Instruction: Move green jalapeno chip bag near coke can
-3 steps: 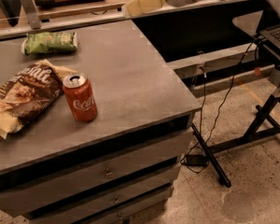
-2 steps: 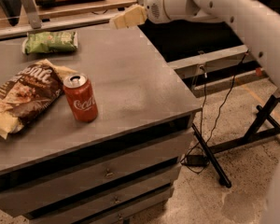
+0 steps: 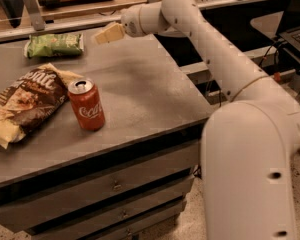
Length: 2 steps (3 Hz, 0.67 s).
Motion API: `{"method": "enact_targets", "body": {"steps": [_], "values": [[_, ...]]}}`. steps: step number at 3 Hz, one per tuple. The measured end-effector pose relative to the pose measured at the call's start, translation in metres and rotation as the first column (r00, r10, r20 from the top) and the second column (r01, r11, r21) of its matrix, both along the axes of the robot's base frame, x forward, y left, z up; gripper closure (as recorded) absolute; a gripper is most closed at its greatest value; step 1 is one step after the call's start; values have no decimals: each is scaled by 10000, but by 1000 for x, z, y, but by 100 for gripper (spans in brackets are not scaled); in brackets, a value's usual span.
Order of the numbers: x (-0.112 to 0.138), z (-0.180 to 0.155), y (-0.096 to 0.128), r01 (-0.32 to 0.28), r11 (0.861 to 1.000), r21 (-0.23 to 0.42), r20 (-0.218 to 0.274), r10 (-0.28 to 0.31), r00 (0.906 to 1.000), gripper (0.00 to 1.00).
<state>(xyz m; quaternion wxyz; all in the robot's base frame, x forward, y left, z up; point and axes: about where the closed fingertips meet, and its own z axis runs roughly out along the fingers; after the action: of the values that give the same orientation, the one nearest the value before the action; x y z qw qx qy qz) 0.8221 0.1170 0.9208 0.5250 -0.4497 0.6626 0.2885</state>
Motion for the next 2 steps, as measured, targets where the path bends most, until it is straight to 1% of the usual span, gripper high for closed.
{"method": "enact_targets", "body": {"steps": [1,2], "values": [[1,-8,41,-853,9960,-257,144,857,9962,0],[-7,-12,66,-846,9937,-731,-107,841,9964,0]]}}
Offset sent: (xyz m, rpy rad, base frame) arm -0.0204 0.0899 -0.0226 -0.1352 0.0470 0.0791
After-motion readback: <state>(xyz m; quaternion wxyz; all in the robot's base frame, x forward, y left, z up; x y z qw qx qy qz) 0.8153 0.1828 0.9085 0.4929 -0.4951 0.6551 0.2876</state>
